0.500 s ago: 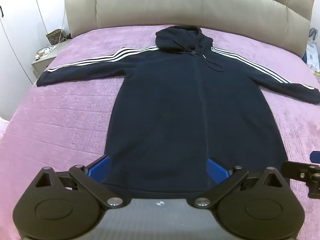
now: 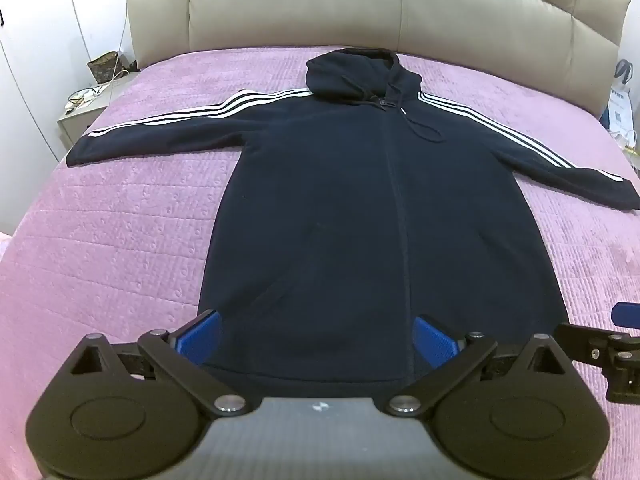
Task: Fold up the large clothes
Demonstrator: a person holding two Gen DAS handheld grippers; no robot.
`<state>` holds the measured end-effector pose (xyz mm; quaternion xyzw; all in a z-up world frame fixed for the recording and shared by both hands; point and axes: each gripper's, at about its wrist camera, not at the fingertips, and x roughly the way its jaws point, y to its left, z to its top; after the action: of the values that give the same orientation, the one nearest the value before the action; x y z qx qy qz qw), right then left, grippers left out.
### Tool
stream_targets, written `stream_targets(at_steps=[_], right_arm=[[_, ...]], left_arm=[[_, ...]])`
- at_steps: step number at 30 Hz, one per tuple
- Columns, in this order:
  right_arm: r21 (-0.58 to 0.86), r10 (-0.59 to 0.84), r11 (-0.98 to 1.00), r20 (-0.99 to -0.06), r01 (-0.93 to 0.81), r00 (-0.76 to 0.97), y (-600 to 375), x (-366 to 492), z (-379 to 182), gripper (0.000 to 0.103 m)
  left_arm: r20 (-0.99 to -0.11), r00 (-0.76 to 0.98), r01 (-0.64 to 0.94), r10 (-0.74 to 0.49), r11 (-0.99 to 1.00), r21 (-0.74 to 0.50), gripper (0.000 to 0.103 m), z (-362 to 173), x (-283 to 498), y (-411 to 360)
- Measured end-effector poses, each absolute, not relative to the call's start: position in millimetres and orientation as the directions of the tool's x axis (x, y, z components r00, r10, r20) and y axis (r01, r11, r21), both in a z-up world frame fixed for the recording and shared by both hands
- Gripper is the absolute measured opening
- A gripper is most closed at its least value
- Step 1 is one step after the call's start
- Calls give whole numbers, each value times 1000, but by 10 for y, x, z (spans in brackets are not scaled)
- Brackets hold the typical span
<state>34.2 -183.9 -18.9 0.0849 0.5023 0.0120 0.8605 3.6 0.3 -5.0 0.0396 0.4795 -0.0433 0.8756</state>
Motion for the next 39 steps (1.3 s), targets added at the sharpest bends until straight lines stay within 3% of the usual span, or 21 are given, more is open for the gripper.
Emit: stream_targets(at_steps=[39], right_arm=[[149, 98, 987, -849, 57, 519, -1822, 293, -129, 103]], left_arm=[[-839, 541, 120, -61, 993, 5, 103, 15, -22, -4]])
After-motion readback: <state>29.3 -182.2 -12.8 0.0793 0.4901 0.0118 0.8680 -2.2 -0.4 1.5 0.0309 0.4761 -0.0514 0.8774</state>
